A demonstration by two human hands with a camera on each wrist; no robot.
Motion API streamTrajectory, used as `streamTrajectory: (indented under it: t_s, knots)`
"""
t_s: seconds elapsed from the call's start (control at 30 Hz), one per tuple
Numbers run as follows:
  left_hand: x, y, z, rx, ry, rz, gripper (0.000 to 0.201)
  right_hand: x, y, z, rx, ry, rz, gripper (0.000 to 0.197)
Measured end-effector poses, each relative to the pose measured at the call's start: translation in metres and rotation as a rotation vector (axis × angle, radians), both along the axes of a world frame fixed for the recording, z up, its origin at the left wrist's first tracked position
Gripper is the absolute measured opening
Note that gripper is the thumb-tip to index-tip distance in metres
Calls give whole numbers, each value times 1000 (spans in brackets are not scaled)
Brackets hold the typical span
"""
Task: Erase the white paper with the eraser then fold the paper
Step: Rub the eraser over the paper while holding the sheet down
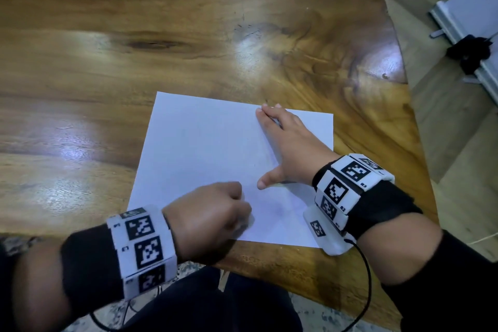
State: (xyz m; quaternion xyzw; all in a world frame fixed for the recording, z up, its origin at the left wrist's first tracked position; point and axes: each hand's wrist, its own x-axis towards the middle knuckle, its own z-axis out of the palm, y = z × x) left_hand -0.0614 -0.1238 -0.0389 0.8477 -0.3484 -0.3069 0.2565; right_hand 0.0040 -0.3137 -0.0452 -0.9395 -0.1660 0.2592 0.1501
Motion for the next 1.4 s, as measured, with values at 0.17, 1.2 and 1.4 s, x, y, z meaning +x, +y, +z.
streamTrajectory:
  t_s: [0.17,1.2,1.4]
  knots:
    - [37,-3,-3,-35,-167,130,11,0,1,1,-13,1,3,130]
    - [52,-24,3,151,-182,73,18,0,1,1,-37,7,29,130]
    - [21,-9,-9,128,-184,-5,10,1,0,2,-81,3,50,130]
